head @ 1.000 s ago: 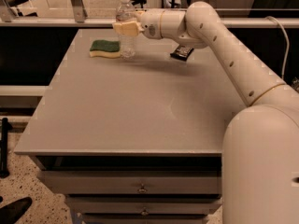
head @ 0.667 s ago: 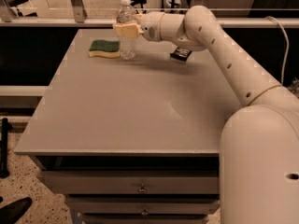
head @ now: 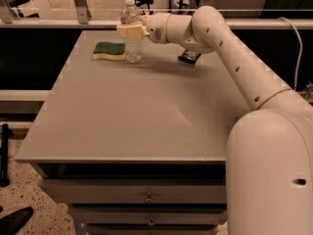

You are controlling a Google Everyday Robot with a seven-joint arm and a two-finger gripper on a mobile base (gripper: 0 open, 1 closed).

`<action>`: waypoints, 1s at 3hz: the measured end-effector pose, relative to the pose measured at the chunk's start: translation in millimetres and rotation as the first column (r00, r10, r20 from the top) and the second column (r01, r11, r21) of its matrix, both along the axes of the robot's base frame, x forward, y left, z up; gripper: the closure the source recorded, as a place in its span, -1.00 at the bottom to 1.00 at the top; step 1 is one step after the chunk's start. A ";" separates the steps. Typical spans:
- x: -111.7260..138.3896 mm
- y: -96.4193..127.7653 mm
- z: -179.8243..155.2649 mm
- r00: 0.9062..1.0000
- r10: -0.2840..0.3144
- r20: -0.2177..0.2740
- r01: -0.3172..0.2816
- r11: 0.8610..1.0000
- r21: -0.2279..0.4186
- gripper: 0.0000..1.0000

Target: Move water bottle near sponge

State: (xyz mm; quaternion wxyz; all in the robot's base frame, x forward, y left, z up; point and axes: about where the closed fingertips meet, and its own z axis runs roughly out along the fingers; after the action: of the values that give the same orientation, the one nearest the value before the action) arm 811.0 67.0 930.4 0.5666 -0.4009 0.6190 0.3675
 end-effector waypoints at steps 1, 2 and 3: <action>0.0 0.0 0.4 1.000 0.000 0.000 0.000 1.000 0.000 -0.73; -6.2 -3.4 -10.9 1.000 0.007 -0.022 -0.007 1.000 0.003 -1.00; -17.9 -10.9 -19.9 0.999 0.029 -0.030 -0.029 1.000 -0.001 -1.00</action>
Offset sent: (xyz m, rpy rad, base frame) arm -0.0178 -0.0173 -0.0304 0.0080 0.0582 0.0090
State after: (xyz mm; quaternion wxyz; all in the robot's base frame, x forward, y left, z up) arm 793.2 56.1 910.5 0.5515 -0.4048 0.6218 0.3812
